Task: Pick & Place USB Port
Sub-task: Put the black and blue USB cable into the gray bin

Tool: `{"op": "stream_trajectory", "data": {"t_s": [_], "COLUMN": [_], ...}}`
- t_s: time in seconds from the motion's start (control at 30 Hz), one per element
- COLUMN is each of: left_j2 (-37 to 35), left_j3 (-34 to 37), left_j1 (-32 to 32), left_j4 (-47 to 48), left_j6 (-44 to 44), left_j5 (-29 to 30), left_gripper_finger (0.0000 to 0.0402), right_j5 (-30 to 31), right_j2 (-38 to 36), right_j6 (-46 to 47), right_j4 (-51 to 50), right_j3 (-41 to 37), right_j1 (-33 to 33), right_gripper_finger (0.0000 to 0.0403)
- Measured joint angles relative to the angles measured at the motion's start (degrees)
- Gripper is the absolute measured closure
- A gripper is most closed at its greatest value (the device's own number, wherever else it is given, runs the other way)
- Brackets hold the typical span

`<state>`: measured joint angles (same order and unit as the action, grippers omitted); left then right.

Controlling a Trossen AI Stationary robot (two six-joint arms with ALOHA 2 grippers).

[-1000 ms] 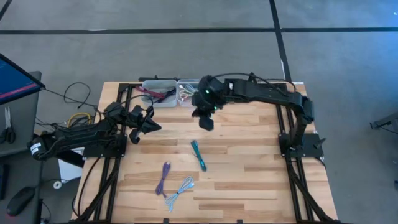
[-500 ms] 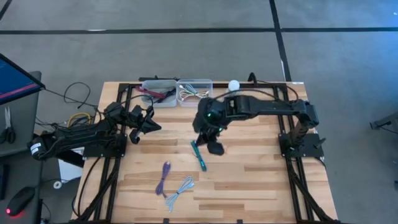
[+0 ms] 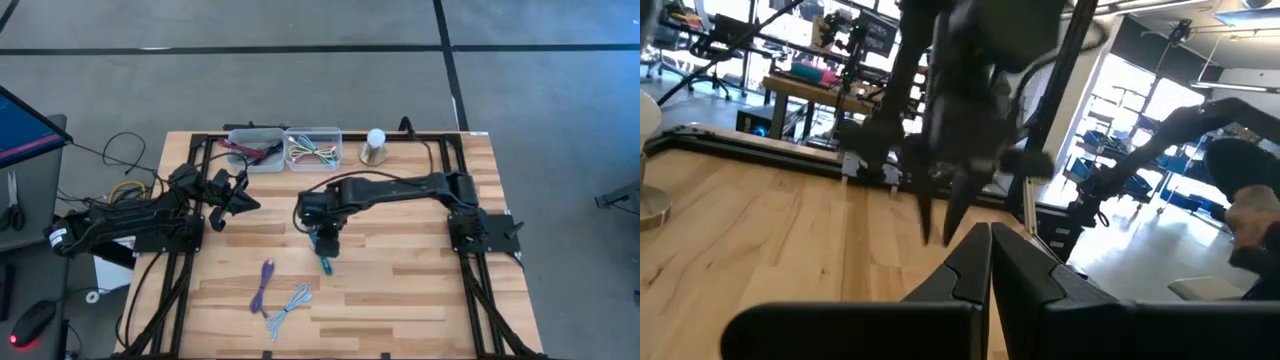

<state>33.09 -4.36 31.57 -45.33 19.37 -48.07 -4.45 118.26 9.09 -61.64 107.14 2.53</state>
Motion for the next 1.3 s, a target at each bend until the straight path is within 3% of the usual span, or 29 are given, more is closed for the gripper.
{"op": "stream_trajectory", "data": {"t_s": [0.2,0.33,0.7,1.03,1.3], "left_j2": [0.0,0.0,0.0,0.5,0.4], "left_j3": [0.0,0.0,0.0,0.0,0.0], "left_j1": [0.0,0.0,0.0,0.0,0.0], "left_j4": [-0.1,-0.1,-0.4,-0.8,-0.8], "left_j6": [-0.1,-0.1,-0.1,0.3,0.3], "left_j5": [0.0,0.0,0.0,-0.2,-0.4], "left_gripper_finger": [0.0390,0.0390,0.0390,0.0390,0.0390], "right_j5": [-0.3,-4.9,-7.5,-7.1,-6.1], "right_j2": [4.4,6.5,10.7,14.9,15.8], "right_j6": [7.2,10.7,20.8,23.7,20.6], "right_j4": [-3.5,-3.8,6.1,8.1,7.7], "right_j3": [0.0,0.0,0.0,0.1,0.2], "right_j1": [-1.0,-1.1,1.1,1.7,1.3], "right_gripper_finger": [0.0292,0.0258,0.0181,0.0184,0.0219]}}
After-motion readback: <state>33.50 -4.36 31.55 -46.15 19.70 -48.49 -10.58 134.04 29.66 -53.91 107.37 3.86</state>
